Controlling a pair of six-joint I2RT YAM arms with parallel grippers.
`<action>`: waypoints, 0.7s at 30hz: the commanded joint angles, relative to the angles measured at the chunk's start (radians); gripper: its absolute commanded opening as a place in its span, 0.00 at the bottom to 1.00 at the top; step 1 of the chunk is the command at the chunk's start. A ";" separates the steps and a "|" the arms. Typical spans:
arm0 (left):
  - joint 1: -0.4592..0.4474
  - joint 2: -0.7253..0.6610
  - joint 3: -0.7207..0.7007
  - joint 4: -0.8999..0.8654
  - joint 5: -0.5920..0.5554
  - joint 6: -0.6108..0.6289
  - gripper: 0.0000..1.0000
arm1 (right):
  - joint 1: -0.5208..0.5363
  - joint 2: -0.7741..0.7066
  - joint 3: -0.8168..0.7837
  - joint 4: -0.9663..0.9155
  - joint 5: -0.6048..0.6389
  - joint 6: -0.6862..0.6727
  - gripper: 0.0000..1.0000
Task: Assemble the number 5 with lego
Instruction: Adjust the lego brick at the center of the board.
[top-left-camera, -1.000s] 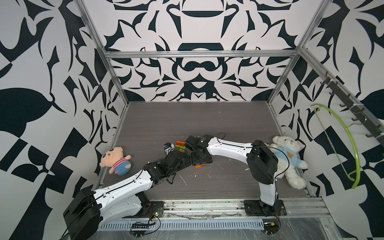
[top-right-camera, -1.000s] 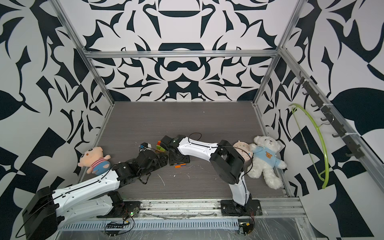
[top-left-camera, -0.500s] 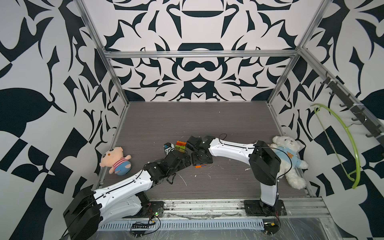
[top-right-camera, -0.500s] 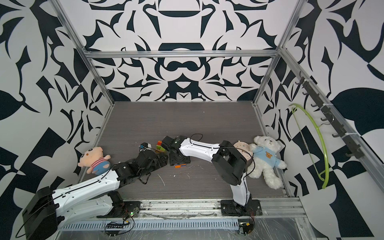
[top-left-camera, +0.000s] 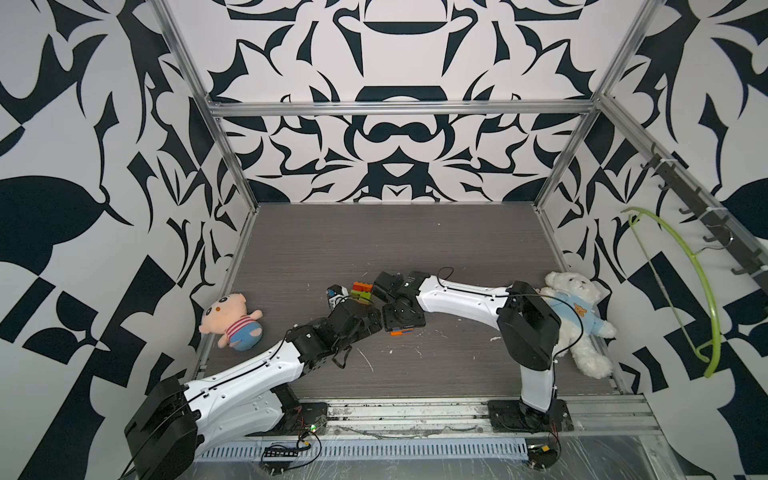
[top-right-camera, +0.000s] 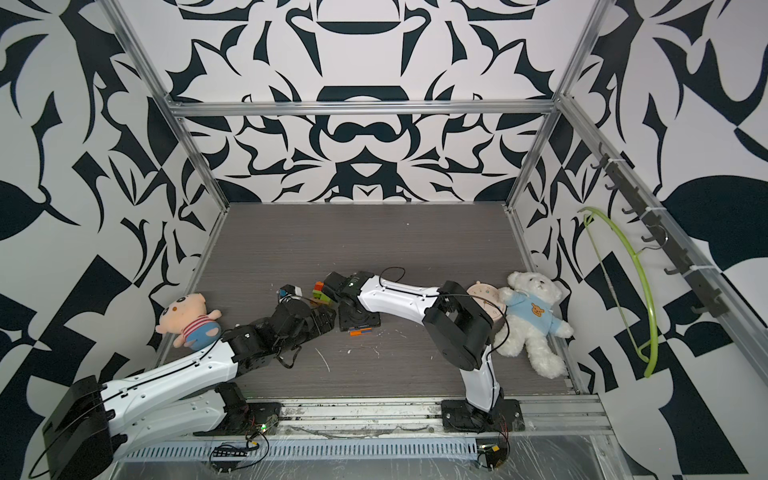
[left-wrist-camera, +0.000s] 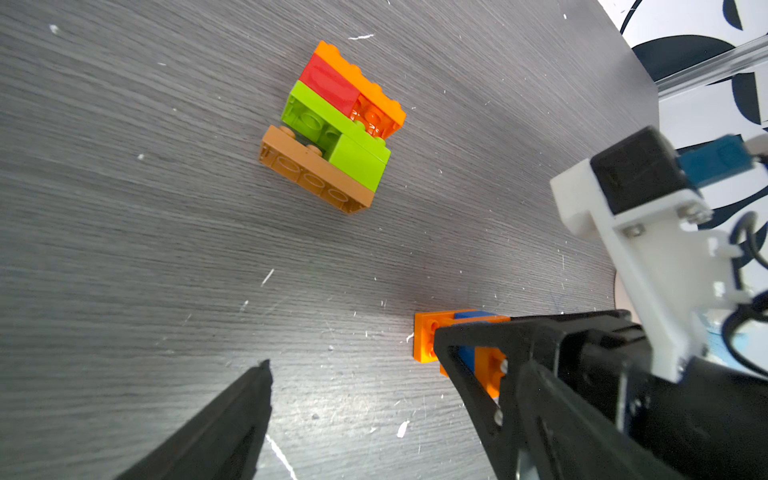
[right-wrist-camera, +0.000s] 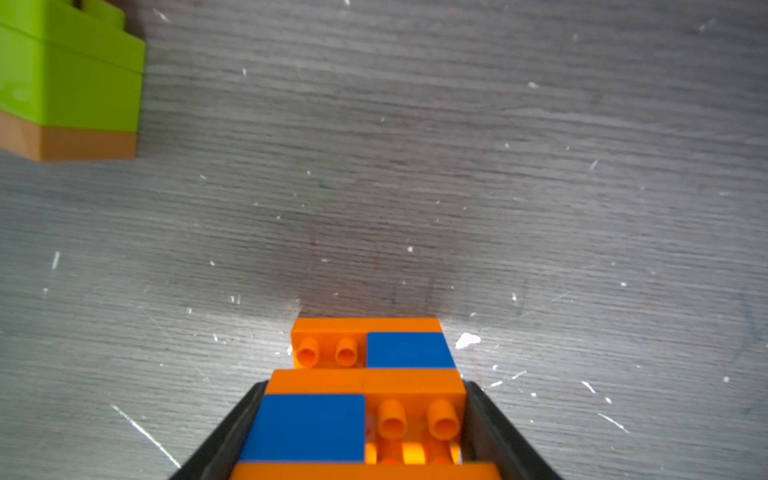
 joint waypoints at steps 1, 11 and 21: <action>0.004 -0.006 -0.010 -0.005 -0.002 0.002 0.99 | 0.006 0.045 0.003 -0.024 -0.037 0.009 0.64; 0.004 -0.006 -0.015 -0.003 -0.003 0.001 0.99 | 0.005 0.061 0.012 -0.025 -0.047 0.007 0.64; 0.004 -0.010 -0.014 -0.004 -0.005 0.002 0.99 | 0.004 0.064 0.014 -0.025 -0.053 0.006 0.64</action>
